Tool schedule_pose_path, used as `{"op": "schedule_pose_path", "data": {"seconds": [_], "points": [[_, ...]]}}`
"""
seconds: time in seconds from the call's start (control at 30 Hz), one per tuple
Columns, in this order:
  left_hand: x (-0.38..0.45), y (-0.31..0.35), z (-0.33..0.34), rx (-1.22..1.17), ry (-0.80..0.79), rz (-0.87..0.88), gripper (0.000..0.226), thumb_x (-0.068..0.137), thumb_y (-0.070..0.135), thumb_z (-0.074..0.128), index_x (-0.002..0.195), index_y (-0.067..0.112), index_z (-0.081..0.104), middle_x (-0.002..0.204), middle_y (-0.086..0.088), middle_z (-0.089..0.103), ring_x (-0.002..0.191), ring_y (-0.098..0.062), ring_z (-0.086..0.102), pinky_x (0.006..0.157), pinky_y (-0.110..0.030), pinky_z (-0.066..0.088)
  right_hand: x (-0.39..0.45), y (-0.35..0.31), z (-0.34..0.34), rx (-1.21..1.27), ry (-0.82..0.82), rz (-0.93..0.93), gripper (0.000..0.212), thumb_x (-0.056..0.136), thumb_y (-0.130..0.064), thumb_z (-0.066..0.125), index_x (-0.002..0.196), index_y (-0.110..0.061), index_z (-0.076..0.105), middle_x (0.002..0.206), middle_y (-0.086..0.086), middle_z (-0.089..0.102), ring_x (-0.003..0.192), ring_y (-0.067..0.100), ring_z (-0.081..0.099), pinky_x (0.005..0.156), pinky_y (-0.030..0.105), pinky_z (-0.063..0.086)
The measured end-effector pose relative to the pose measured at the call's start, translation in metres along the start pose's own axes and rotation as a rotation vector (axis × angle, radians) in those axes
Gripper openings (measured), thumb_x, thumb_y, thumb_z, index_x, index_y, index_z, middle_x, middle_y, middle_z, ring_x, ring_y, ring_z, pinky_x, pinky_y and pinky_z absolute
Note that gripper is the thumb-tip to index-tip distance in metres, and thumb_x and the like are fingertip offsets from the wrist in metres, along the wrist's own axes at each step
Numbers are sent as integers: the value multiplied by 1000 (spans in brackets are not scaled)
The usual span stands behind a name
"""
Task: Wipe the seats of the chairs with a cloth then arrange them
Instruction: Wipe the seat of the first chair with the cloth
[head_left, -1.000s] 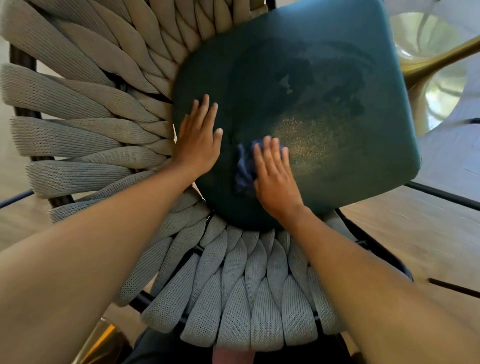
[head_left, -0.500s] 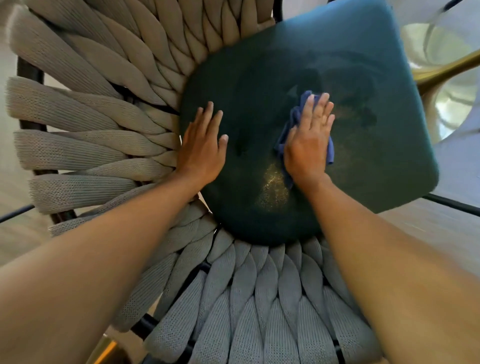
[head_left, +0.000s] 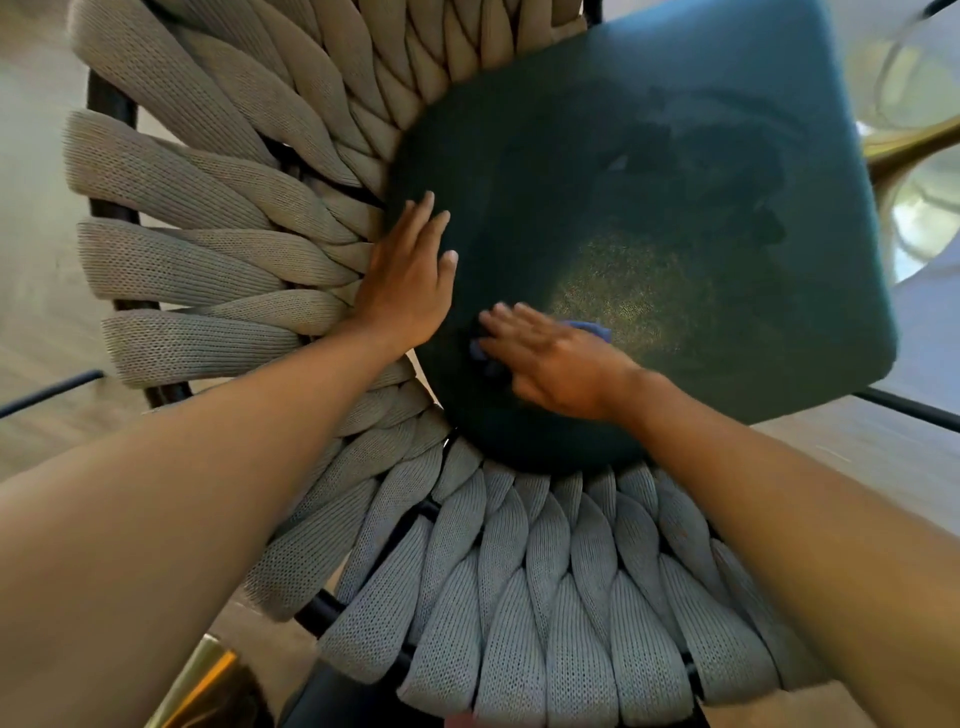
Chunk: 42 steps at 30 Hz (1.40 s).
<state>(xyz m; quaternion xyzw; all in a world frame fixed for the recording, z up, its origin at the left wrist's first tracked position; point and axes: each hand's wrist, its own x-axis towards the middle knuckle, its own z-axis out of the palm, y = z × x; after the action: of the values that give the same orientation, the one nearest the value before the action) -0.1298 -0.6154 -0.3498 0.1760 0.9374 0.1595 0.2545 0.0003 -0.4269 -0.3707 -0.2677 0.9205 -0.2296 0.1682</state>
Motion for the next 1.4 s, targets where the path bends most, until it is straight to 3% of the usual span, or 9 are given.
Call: {"op": "schedule_pose_path", "data": {"seconds": [0.13, 0.23, 0.33, 0.43, 0.67, 0.93, 1.03, 1.17, 1.4], "points": [[3, 0, -1, -47, 13, -13, 53, 108, 32, 33, 157, 13, 27, 168, -3, 11, 155, -19, 4, 125, -41, 11, -12, 36, -35, 1, 312, 482, 66, 105, -40, 34, 160, -9, 18, 168, 15, 3, 155, 35, 2, 126, 44, -6], [3, -1, 3, -48, 42, -4, 53, 108, 34, 33, 157, 15, 27, 168, -2, 12, 155, -19, 5, 125, -40, 11, -3, 39, -26, -62, 315, 714, 82, 104, -54, 34, 160, -6, -3, 167, 17, -12, 154, 36, -10, 125, 52, -5], [3, -1, 8, -50, 59, 18, 55, 107, 35, 34, 157, 15, 26, 168, -2, 10, 155, -19, 4, 125, -44, 12, 17, 28, -8, 64, 422, 780, 70, 101, -24, 38, 159, -1, 7, 167, 24, -2, 154, 40, -7, 126, 54, 1], [3, 0, 12, -2, 49, 42, 56, 106, 35, 36, 157, 14, 25, 169, -3, 7, 155, -20, 3, 124, -44, 11, 28, 8, 3, 122, 431, 726, 67, 96, -18, 35, 158, 0, 18, 167, 24, 3, 154, 39, -5, 126, 52, 0], [-6, 10, 7, 51, -1, 118, 56, 106, 33, 39, 157, 13, 25, 169, -5, 9, 155, -21, 3, 125, -43, 10, -40, -6, 19, -2, 93, 183, 61, 96, -23, 40, 153, -1, 37, 164, 19, 22, 154, 35, 13, 126, 49, 12], [23, 57, 12, 109, -24, 254, 60, 106, 37, 37, 159, 13, 20, 169, -4, 4, 155, -20, -1, 126, -41, 4, -77, 75, -55, 197, 684, 791, 56, 97, 0, 38, 153, 4, 32, 162, 22, 27, 154, 35, 13, 127, 47, 11], [32, 69, 18, 112, -29, 220, 62, 106, 37, 37, 159, 14, 16, 169, -4, 1, 155, -20, -5, 126, -41, 1, -59, 92, -53, 205, 678, 942, 65, 95, 1, 40, 156, 5, 18, 165, 24, 16, 154, 40, 4, 126, 51, 7], [34, 73, 29, 174, -38, 189, 65, 105, 37, 39, 160, 13, 14, 169, -4, -2, 155, -20, -6, 125, -42, 1, -37, 75, -25, 149, 618, 963, 70, 92, -6, 48, 156, 4, 22, 164, 24, 21, 154, 41, 9, 126, 49, 7], [34, 82, 28, 180, -39, 132, 68, 103, 34, 45, 159, 10, 16, 169, -6, -1, 155, -22, -4, 125, -42, 4, -88, 57, -45, 353, 462, 582, 49, 90, -9, 43, 136, -5, 61, 150, 14, 51, 144, 26, 42, 120, 46, 33]]}}
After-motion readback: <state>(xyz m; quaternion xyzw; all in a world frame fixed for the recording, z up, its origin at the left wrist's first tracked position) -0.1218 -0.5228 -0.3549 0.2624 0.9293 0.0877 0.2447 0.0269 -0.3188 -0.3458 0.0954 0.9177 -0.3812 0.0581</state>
